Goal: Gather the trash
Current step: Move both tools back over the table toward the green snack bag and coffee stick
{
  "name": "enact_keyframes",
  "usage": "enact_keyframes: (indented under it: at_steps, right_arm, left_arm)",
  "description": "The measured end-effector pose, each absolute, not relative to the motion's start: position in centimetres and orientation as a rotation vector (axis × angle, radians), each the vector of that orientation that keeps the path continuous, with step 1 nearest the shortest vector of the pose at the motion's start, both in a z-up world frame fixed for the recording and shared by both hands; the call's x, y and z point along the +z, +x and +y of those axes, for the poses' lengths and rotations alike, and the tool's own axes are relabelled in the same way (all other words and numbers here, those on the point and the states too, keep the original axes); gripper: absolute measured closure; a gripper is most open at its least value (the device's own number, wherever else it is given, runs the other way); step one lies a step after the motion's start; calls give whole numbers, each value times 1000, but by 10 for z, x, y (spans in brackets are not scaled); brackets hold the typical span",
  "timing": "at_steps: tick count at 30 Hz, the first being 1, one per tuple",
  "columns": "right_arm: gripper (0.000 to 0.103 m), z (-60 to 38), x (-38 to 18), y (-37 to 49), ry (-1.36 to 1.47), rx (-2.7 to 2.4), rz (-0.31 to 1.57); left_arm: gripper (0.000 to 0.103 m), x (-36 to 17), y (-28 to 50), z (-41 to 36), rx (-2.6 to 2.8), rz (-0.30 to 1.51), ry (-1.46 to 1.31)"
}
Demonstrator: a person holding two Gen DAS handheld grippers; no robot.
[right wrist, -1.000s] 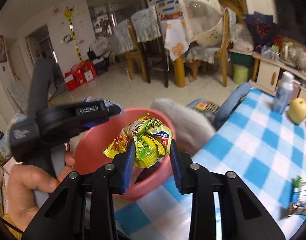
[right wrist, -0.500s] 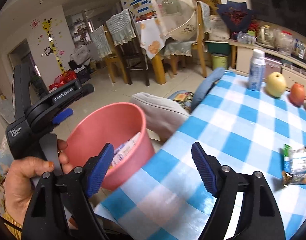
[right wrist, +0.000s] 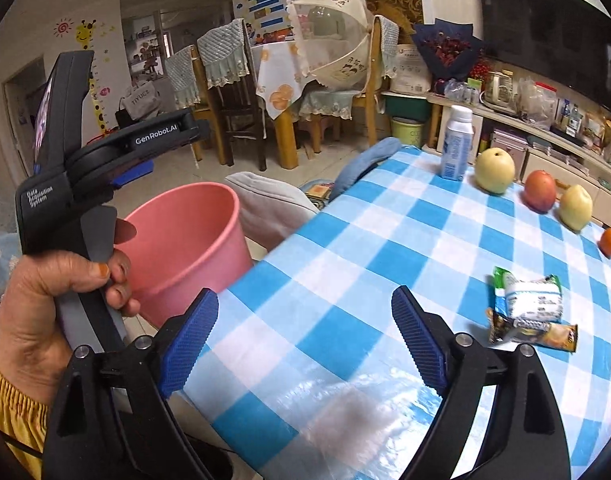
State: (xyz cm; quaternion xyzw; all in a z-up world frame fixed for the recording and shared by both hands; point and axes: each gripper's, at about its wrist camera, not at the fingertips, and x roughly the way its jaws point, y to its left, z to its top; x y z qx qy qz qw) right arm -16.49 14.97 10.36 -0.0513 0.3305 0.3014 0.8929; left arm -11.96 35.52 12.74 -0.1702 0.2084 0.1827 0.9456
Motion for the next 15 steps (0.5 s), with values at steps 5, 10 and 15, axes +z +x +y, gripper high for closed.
enact_keyframes:
  at_steps: [5,10,15]
  right_arm:
    - [15,132,101,-165,-85,603,689]
    - [15,117,100,-166,-61,579,686]
    - [15,101,100,-165,-45,562,685]
  left_arm:
    - [15,125,-115,344,345,442,-348]
    - [15,121,-109,331,322,459,-320]
    - [15,118,-103,312,311,475,-259]
